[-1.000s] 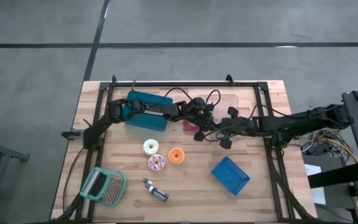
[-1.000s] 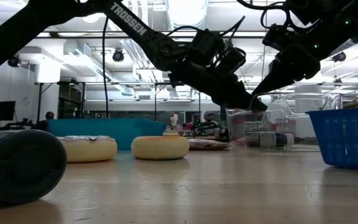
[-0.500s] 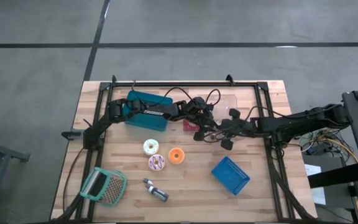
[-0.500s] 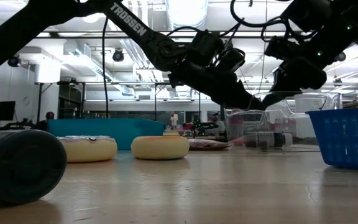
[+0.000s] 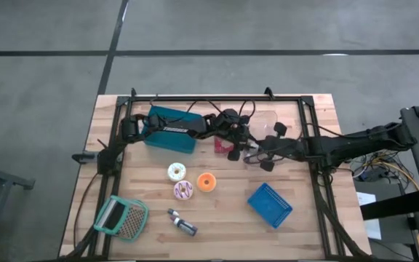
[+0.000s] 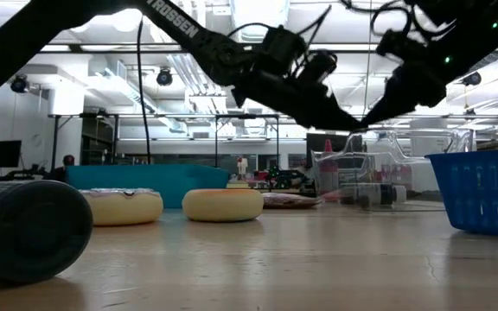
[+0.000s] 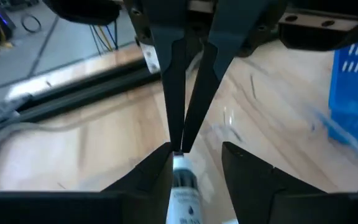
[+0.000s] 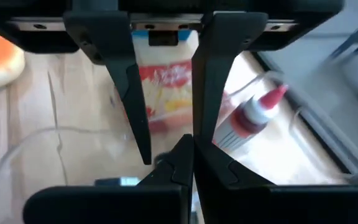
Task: Pick & Place Food Item
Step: Put the white doughnut into the blue bin
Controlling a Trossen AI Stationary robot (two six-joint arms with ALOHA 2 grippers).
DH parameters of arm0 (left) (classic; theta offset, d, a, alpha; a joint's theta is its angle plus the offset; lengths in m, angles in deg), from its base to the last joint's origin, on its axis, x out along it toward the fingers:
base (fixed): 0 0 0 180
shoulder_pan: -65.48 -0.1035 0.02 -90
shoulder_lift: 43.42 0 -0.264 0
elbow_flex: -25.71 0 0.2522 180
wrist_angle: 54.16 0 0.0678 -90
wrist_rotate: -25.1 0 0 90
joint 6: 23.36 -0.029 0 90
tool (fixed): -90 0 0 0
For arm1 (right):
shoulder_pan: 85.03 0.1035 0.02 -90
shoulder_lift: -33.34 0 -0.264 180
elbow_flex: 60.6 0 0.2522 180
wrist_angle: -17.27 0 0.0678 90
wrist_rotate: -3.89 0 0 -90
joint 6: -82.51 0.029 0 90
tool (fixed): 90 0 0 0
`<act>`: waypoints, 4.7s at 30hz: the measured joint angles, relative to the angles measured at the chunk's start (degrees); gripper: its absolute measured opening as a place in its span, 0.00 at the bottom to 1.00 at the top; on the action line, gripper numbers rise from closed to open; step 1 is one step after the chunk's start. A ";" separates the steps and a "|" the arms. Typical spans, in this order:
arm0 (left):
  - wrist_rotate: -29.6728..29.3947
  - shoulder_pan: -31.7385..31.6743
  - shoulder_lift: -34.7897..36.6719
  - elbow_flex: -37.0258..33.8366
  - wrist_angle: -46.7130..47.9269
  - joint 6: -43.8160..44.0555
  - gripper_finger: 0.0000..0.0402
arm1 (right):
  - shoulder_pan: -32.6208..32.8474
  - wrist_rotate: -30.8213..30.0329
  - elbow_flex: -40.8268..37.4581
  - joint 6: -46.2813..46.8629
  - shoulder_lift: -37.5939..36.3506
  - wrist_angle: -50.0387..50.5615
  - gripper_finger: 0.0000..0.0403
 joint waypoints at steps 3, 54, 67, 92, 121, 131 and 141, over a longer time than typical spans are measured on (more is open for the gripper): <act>-0.02 0.02 1.43 -0.10 0.03 -0.24 0.34 | 1.65 -2.45 0.01 -0.89 -3.08 -0.02 0.02; -3.53 2.83 74.46 -82.77 -17.18 20.26 0.45 | 6.26 18.61 -8.57 -10.74 -17.95 -19.00 0.63; -5.81 4.61 74.44 -84.82 -14.76 22.62 0.45 | 8.50 18.08 -11.38 -12.43 -25.29 -20.01 0.62; -9.47 7.40 74.46 -75.74 8.68 19.86 0.45 | 8.50 15.35 -17.29 -13.59 -29.82 -22.52 0.61; -24.28 19.09 59.97 -67.71 20.55 16.98 0.45 | 8.50 15.31 -17.29 -13.51 -29.56 -21.73 0.61; -27.40 23.57 50.42 -59.52 27.87 13.99 0.45 | 8.48 15.02 -17.29 -12.06 -29.57 -20.47 0.61; -30.33 24.11 41.60 -55.83 30.59 13.34 0.45 | 8.48 14.70 -17.29 -11.97 -29.58 -20.49 0.61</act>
